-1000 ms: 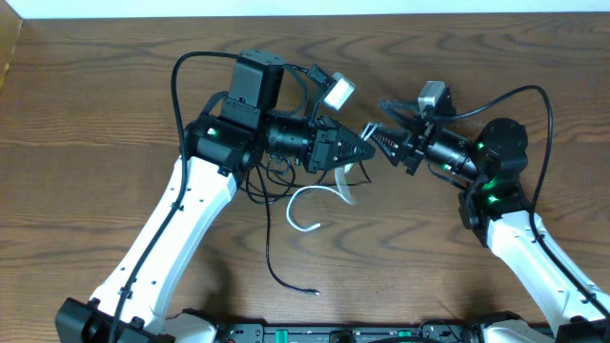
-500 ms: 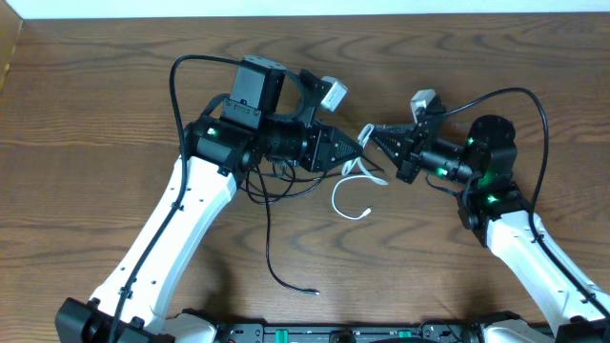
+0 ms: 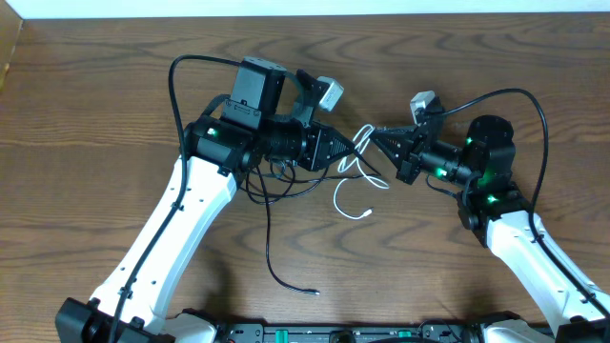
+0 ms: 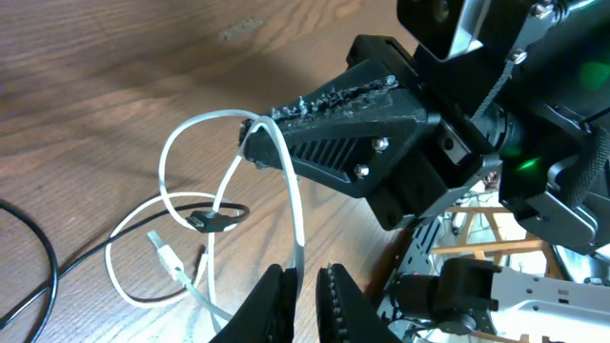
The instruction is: Untangle cables
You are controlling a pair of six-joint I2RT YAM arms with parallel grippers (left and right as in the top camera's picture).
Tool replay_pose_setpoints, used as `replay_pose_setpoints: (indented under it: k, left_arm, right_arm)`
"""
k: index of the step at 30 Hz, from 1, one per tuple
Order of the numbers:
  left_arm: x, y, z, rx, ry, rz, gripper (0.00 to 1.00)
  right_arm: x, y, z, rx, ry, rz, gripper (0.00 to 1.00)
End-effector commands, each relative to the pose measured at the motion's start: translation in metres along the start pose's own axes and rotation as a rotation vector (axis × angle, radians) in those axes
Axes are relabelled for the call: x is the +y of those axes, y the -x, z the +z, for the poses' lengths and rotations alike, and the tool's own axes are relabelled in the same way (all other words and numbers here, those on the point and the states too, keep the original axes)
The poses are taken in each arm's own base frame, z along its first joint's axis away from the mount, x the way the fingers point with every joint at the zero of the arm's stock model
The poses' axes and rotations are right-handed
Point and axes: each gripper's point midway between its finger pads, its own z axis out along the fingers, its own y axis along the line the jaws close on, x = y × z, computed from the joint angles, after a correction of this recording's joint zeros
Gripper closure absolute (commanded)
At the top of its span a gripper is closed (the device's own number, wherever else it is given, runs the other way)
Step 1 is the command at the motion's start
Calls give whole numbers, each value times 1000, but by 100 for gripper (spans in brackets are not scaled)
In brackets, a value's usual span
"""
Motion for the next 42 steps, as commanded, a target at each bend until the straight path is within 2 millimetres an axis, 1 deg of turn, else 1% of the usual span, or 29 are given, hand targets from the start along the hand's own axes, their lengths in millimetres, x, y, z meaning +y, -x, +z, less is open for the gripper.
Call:
replay_pose_setpoints:
  k: [1, 2, 4, 10, 11, 14, 16, 18, 19, 20, 25, 26, 28, 29, 30, 31, 32, 33, 35, 36, 40, 42]
  left_arm:
    - [3, 0, 1, 1, 19, 11, 77]
    - [3, 0, 1, 0, 19, 12, 75]
    - [3, 1, 1, -2, 19, 14, 74]
    - [5, 2, 2, -6, 21, 18, 73]
    - [13, 1, 5, 0, 55, 7, 73]
    - [24, -1, 9, 10, 86, -7, 73]
    - [28, -2, 12, 18, 93, -14, 77]
    - [31, -2, 15, 24, 95, -20, 86]
    - [32, -2, 16, 23, 95, -19, 87]
    - [32, -1, 16, 20, 95, -16, 92]
    - [32, 11, 13, -26, 93, 14, 93]
    - [35, 10, 13, -22, 110, 9, 92]
    - [50, 2, 11, 0, 199, -18, 92]
    - [62, -4, 8, 20, 268, -40, 88]
    - [72, -10, 5, 37, 325, -56, 75]
    - [82, -17, 1, 59, 389, -74, 67]
    - [89, -23, -3, 78, 436, -87, 62]
    - [96, -29, -6, 95, 475, -98, 59]
    - [102, -36, -9, 118, 516, -111, 58]
    - [102, -39, -9, 126, 518, -116, 56]
    - [105, -40, -7, 134, 519, -121, 51]
    - [109, -42, -3, 150, 521, -130, 48]
  right_arm:
    - [-1, 1, 0, -2, -6, -12, 99]
    - [-1, 1, 0, -2, -6, -12, 99]
    - [-1, 1, 0, -2, -6, -12, 99]
    - [-1, 1, 0, -2, -6, -12, 99]
    - [-1, 1, 0, -2, -6, -12, 99]
    - [-1, 1, 0, -2, -6, -12, 99]
    - [-1, 1, 0, -2, -6, -12, 99]
    - [-1, 1, 0, -2, -6, -12, 99]
    - [-1, 1, 0, -2, -5, -12, 99]
    - [-1, 1, 0, -1, -6, -11, 99]
    - [-3, -5, 0, 22, -13, 14, 99]
    - [-4, -11, 0, 39, -18, 34, 99]
    - [-5, -14, 0, 50, -21, 46, 99]
    - [-5, -15, 0, 55, -22, 51, 99]
    - [-6, -16, 0, 58, -23, 55, 96]
    - [-6, -17, 0, 62, -24, 59, 88]
    - [-6, -18, 0, 65, -25, 63, 80]
    - [-6, -19, 0, 68, -26, 66, 74]
    - [-6, -20, -1, 72, -27, 71, 69]
    - [-7, -21, -1, 75, -28, 74, 68]
    - [-7, -21, -1, 76, -28, 76, 68]
    - [-7, -21, -1, 77, -29, 76, 68]
